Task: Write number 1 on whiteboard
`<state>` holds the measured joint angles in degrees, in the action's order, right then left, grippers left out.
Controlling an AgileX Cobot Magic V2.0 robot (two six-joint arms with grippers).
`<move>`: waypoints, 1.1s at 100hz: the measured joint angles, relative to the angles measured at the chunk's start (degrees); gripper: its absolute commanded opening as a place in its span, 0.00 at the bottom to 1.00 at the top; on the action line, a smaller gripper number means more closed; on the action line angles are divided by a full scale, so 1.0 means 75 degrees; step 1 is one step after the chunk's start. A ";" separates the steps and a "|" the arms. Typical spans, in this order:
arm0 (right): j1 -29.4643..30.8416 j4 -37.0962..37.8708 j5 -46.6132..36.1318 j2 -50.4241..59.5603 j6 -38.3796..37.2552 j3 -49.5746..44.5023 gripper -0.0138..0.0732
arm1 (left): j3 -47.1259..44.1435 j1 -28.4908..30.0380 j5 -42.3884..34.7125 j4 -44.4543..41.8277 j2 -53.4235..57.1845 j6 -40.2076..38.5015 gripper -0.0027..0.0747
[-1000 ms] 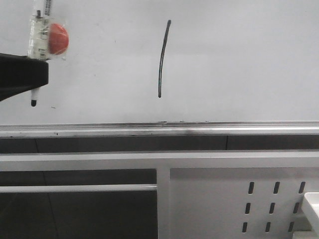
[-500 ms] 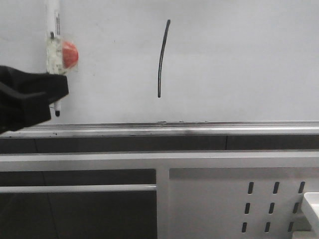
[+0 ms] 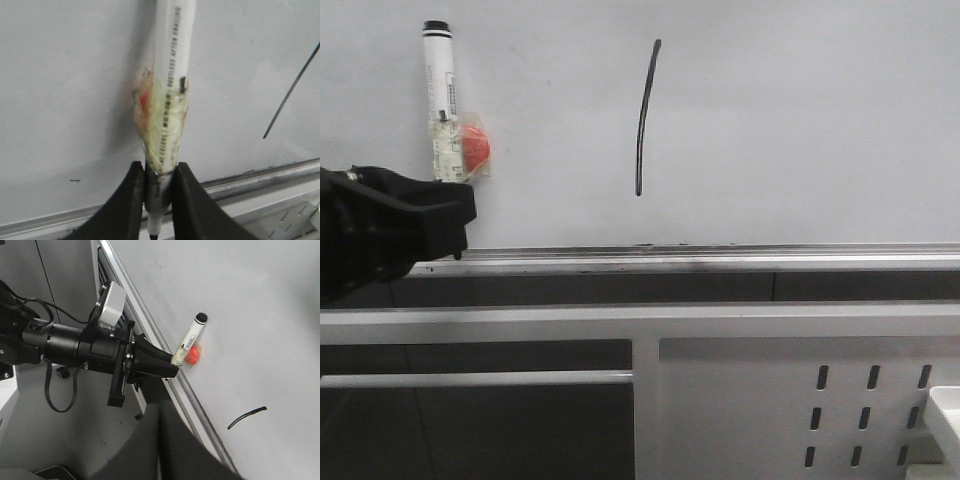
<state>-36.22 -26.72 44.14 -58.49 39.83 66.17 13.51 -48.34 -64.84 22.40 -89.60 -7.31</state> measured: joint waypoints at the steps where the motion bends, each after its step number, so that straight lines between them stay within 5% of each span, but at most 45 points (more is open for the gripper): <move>1: 0.0000 0.0013 0.0000 0.0000 0.0000 0.0000 0.08 | 0.0009 0.0009 0.0000 0.0018 0.0000 0.0000 0.01; 69: 0.0000 0.0012 0.0000 0.0000 -0.0005 0.0000 0.08 | 0.0287 0.0222 0.0009 -0.0113 -0.0253 0.0073 0.02; 79: 0.0000 0.0012 0.0000 0.0000 -0.0005 0.0000 0.08 | 0.0287 0.0222 0.0009 -0.0113 -0.0253 0.0073 0.13; 95: 0.0000 0.0012 0.0000 0.0000 -0.0005 0.0000 0.08 | 0.0346 0.0231 0.0009 -0.0098 -0.0267 0.0073 0.45; 110: 0.0000 0.0012 0.0000 0.0000 -0.0005 0.0000 0.08 | 0.0362 0.0268 -0.0021 -0.0087 -0.0267 0.0073 0.47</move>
<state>-36.22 -26.63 44.14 -58.49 39.79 66.17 16.23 -46.33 -64.99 21.75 -91.60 -6.76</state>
